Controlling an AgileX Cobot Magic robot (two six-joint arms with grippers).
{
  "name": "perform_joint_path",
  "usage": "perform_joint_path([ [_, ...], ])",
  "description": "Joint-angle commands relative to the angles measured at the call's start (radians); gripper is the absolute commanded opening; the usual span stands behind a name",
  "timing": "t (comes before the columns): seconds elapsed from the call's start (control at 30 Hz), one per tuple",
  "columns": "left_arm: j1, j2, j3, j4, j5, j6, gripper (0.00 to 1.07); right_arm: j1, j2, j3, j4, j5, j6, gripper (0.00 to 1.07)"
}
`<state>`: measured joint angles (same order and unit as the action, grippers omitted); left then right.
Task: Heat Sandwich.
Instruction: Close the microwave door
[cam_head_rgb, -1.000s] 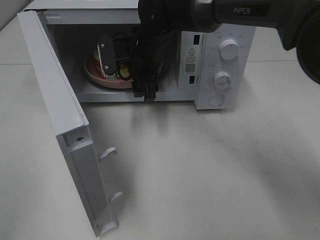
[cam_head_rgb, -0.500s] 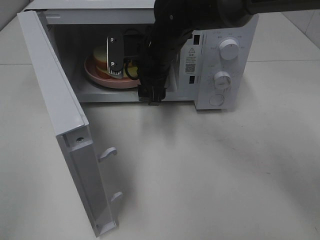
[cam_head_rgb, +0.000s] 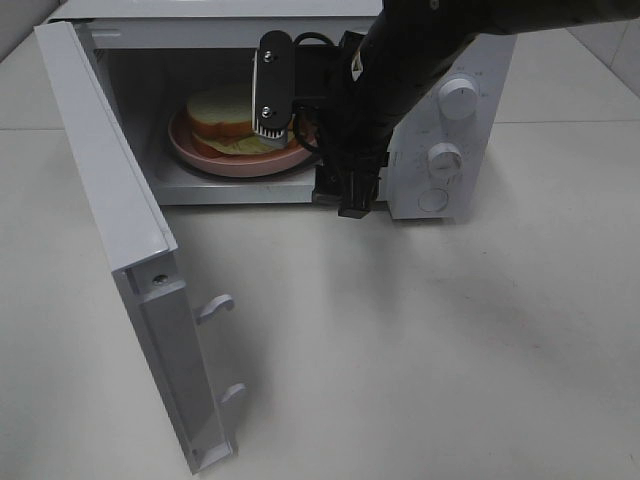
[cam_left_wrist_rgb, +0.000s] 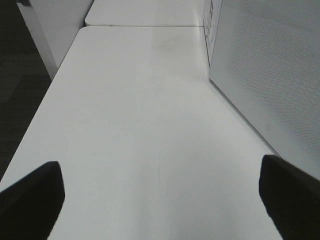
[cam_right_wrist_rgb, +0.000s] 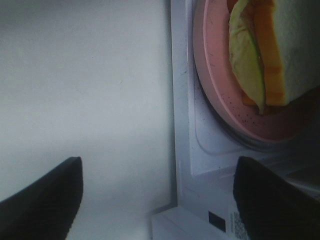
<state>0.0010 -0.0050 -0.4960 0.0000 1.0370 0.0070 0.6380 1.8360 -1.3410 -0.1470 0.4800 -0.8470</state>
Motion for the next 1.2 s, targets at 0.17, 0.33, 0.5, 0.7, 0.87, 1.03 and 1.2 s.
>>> perform_joint_path([
  [0.17, 0.003, -0.025, 0.003, 0.000, -0.006, -0.001, 1.05, 0.000, -0.149, 0.131, -0.005, 0.025, 0.150, 0.77],
  [0.33, 0.003, -0.025, 0.003, 0.000, -0.006, -0.001, 1.05, 0.000, -0.232, 0.211, -0.005, 0.061, 0.273, 0.76],
  [0.5, 0.003, -0.025, 0.003, 0.000, -0.006, -0.001, 1.05, 0.000, -0.313, 0.282, -0.005, 0.115, 0.414, 0.76],
  [0.7, 0.003, -0.025, 0.003, 0.000, -0.006, -0.001, 1.05, 0.000, -0.424, 0.363, -0.005, 0.195, 0.605, 0.76],
  [0.87, 0.003, -0.025, 0.003, 0.000, -0.006, -0.001, 1.05, 0.000, -0.525, 0.416, -0.005, 0.272, 0.732, 0.76],
  [1.03, 0.003, -0.025, 0.003, 0.000, -0.006, -0.001, 1.05, 0.000, -0.618, 0.436, -0.001, 0.368, 0.803, 0.76],
  [1.2, 0.003, -0.025, 0.003, 0.000, -0.006, -0.001, 1.05, 0.000, -0.705, 0.436, 0.000, 0.469, 0.834, 0.76],
])
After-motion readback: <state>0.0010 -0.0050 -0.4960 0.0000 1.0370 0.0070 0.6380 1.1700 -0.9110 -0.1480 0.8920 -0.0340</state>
